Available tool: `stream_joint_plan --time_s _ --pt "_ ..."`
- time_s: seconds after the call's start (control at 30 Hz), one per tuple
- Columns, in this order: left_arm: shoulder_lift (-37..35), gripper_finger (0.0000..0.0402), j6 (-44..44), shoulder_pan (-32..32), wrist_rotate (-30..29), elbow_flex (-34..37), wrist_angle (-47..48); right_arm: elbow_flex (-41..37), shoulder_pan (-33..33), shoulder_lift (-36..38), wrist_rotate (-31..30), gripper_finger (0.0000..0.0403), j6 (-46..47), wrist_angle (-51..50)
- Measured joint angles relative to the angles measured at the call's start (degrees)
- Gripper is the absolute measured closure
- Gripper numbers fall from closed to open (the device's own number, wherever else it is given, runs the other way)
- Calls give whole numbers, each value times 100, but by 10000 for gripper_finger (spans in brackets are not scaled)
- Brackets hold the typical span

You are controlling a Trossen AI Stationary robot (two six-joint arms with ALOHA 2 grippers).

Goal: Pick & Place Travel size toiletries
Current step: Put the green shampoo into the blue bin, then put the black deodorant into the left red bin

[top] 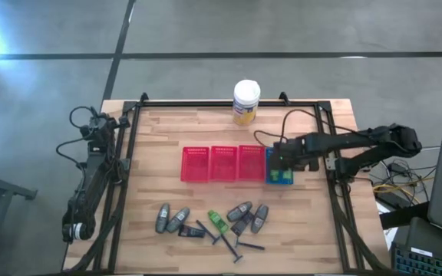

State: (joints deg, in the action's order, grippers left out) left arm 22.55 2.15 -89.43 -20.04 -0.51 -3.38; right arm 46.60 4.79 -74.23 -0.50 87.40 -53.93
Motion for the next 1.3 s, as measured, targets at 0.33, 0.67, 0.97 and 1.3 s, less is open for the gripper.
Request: stream_joint_plan --time_s 0.33,0.67,0.97,1.3 --pt "0 344 1 0 1 0 -2 42 405 -663 451 220 -943 171" --pt "0 344 0 0 -2 0 -2 931 30 -592 41 120 -1935 86" --pt "0 344 0 0 -2 0 -2 1954 -1789 -1243 543 93 -6335 94" --pt "-2 344 1 0 -2 0 -3 2860 -2929 -2575 3 79 -8485 -17"
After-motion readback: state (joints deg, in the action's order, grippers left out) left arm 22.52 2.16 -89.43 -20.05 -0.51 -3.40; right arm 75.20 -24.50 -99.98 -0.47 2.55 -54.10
